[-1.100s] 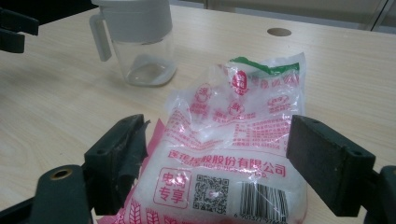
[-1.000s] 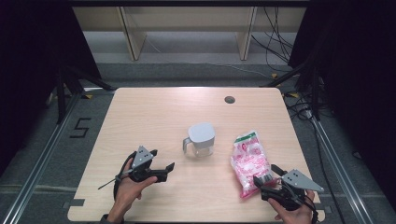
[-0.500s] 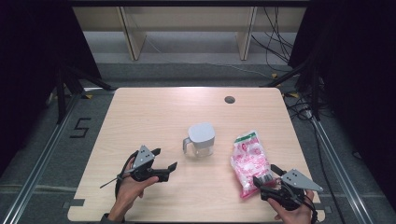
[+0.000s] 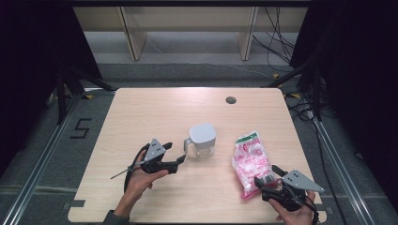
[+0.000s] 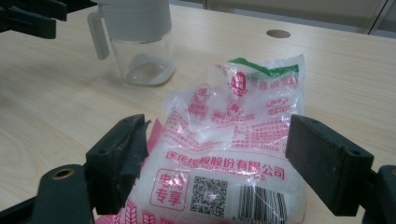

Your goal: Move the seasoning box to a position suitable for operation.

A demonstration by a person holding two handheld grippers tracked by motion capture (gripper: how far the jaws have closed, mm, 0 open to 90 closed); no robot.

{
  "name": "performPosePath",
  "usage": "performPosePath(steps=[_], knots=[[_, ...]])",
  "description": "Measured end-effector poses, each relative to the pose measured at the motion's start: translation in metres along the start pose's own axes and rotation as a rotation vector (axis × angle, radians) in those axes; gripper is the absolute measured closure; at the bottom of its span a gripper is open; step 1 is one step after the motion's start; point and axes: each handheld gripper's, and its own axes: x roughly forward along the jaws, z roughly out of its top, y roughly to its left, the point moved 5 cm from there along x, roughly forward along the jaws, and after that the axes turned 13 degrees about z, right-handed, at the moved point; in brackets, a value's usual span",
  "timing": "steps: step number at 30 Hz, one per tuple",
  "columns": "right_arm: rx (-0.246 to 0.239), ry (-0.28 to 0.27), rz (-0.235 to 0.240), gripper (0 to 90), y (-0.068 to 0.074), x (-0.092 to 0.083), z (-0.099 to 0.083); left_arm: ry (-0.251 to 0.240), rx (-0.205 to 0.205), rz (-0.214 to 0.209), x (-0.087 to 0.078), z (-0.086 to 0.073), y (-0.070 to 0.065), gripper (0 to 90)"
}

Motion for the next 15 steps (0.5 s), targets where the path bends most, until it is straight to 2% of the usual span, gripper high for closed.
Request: performPosePath(steps=[1,3,4,5,6,8,9,10,11,12,13,14,15], knots=[[0.013,-0.007,-0.002,21.5,0.000,0.001,0.000,-0.003,0.021,0.001,0.003,0.001,-0.001,29.2],[-0.013,0.004,-0.010,21.5,-0.002,0.000,0.001,0.005,0.042,0.012,0.009,0.001,-0.004,33.5],[-0.013,0.004,-0.010,21.5,-0.002,0.000,0.001,0.004,0.066,0.013,0.013,0.002,-0.004,33.5],[-0.013,0.003,-0.008,21.5,-0.002,0.000,0.001,0.012,0.060,0.019,0.017,0.001,-0.004,35.3],[0.019,0.000,0.006,21.5,0.000,0.001,0.000,0.019,0.068,0.016,0.021,0.001,-0.004,36.2],[0.003,0.003,-0.003,21.5,-0.001,0.000,0.000,0.031,0.078,0.028,0.027,0.000,-0.004,39.9],[0.034,0.011,-0.005,21.5,0.002,0.000,-0.001,0.030,0.089,0.046,0.030,0.000,-0.004,41.2],[-0.012,0.014,-0.004,21.5,-0.001,0.000,0.000,0.032,0.095,0.051,0.032,0.000,-0.004,42.3],[-0.001,0.003,-0.001,21.5,0.000,0.002,0.000,0.028,0.110,0.045,0.034,0.001,-0.003,45.1],[-0.004,0.003,0.004,21.5,0.000,0.002,0.000,0.027,0.088,0.046,0.036,0.001,-0.004,47.1],[0.006,-0.006,0.002,21.5,0.001,0.002,0.001,0.025,0.085,0.042,0.038,0.001,-0.005,50.2],[-0.006,0.001,-0.001,21.5,0.000,0.002,0.000,0.022,0.109,0.041,0.041,0.002,-0.004,53.1],[0.024,0.005,-0.003,21.5,0.002,0.002,0.000,0.026,0.093,0.053,0.043,0.001,-0.005,58.0]])
